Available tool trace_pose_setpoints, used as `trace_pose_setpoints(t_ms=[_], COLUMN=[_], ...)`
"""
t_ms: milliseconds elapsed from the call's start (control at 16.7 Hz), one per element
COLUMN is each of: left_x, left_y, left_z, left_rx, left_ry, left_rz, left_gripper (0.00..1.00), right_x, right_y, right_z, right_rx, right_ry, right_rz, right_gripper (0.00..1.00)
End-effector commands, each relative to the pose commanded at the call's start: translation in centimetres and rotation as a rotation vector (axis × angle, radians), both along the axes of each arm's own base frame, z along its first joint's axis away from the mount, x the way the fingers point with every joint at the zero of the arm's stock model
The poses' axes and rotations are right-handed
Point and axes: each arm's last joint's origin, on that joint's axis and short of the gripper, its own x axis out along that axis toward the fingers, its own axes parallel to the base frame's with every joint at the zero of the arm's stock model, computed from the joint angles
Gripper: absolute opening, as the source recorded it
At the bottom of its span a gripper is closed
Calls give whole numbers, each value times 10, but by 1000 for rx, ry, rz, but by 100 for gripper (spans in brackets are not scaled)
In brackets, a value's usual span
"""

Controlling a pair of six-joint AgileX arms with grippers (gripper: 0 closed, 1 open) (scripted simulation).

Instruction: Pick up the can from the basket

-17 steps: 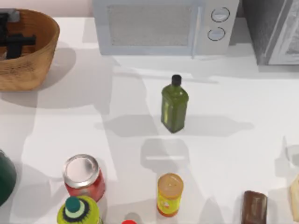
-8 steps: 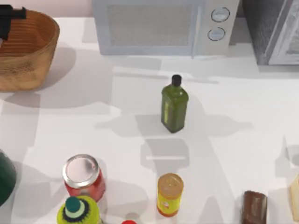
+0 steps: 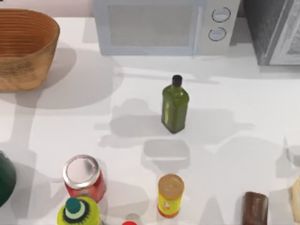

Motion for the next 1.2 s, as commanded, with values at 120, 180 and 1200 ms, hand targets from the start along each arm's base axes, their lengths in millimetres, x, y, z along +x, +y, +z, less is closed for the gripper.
trace_pose_setpoints(t_ms=[120, 180, 1200], left_x=[-45, -68, -222], left_y=[-6, -8, -17], left_z=[4, 3, -181], left_rx=[-3, -6, -32], left_ry=[-120, -180, -780], left_rz=[-3, -5, 4], left_gripper=[0, 0, 0], right_x=[0, 0, 0], right_y=[0, 0, 0], right_z=[0, 0, 0], right_rx=[0, 0, 0], right_ry=[0, 0, 0], right_rz=[0, 0, 0], right_gripper=[100, 100, 100])
